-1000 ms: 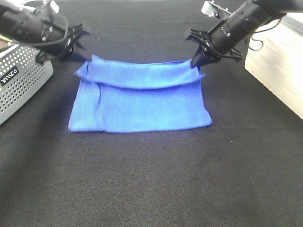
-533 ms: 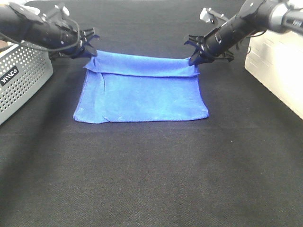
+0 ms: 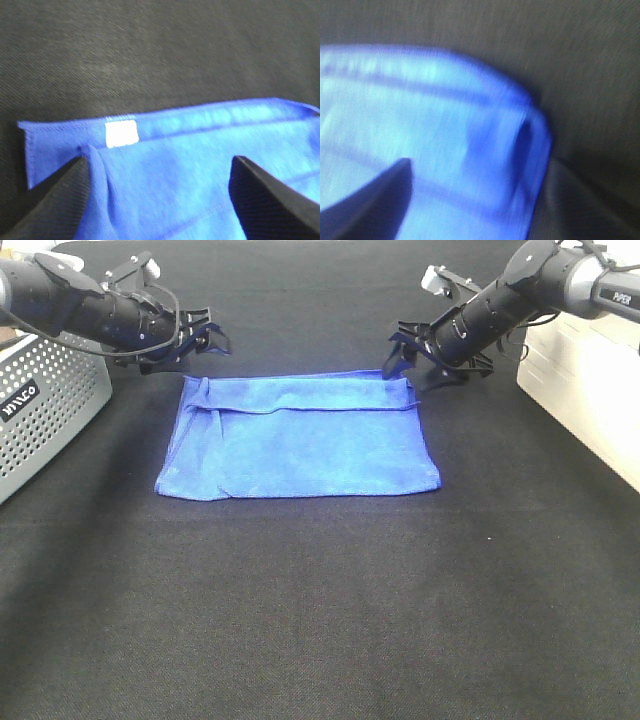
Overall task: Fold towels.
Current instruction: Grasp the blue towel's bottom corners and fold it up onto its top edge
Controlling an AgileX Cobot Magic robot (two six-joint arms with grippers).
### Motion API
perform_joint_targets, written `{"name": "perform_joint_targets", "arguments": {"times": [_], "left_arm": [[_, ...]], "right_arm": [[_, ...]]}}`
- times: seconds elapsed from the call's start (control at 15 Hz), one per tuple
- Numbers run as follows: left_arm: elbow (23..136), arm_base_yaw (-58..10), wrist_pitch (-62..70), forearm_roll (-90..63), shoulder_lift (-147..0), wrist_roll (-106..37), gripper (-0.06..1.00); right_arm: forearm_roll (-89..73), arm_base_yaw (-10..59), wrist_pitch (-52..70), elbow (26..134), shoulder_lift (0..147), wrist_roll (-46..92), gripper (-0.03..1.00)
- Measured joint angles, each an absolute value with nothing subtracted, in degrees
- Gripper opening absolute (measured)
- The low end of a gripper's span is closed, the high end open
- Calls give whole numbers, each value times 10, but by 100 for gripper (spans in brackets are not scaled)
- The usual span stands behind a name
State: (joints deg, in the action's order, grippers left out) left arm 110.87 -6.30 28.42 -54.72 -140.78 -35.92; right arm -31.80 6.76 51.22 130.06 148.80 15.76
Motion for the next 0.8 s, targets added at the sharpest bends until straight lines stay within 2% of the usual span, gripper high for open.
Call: {"name": "perform_joint_targets", "arguments": {"times": [0.4, 0.6, 0.8], "left_arm": [[1109, -33, 525, -488, -1394, -258, 66], [1045, -38, 523, -471, -1344, -244, 62], [902, -40, 461, -458, -1259, -244, 61]], "right_arm": [[-301, 68, 686, 1301, 1452, 111, 76], [-293, 68, 690, 1295, 1441, 93, 75], [-288, 68, 690, 1179, 1376, 99, 75]]}}
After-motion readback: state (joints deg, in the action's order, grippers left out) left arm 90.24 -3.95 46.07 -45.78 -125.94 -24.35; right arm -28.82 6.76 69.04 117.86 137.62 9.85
